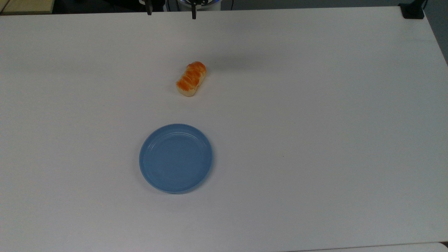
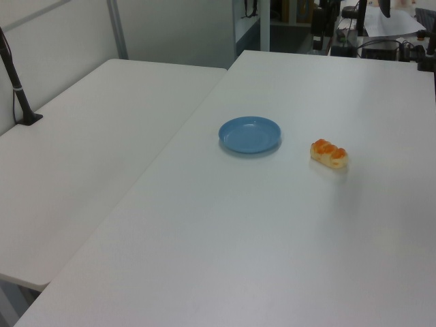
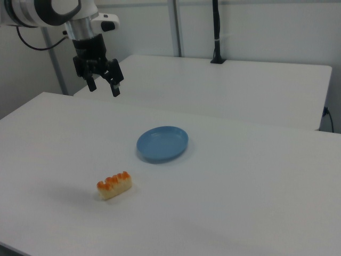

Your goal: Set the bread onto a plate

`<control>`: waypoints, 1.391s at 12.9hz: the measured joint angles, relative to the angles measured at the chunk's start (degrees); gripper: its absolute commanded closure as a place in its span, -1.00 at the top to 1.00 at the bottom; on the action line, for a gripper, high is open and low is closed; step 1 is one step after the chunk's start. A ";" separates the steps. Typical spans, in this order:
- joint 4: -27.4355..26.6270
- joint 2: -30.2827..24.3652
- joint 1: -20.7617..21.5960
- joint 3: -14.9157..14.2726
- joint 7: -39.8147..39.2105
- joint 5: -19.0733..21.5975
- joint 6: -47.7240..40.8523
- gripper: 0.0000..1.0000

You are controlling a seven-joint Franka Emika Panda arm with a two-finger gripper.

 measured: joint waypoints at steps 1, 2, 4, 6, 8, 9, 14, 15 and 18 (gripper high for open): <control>0.00 0.00 -0.03 0.00 0.00 0.00 0.06 1.00; 0.00 0.00 -0.05 0.00 0.01 0.00 0.06 1.00; 0.00 0.00 -0.10 0.00 0.01 0.00 0.07 1.00; 0.00 0.00 -0.19 0.00 0.02 0.00 0.07 1.00; 0.01 0.00 -0.25 0.00 0.37 0.00 0.07 1.00; 0.01 0.00 -0.29 0.00 0.82 0.00 0.07 1.00; 0.03 -0.14 -0.70 -0.03 1.25 0.00 0.07 1.00; 0.02 -0.23 -1.06 -0.04 1.29 0.00 0.05 1.00; -1.48 -0.83 -1.36 0.14 1.59 0.05 -1.18 0.98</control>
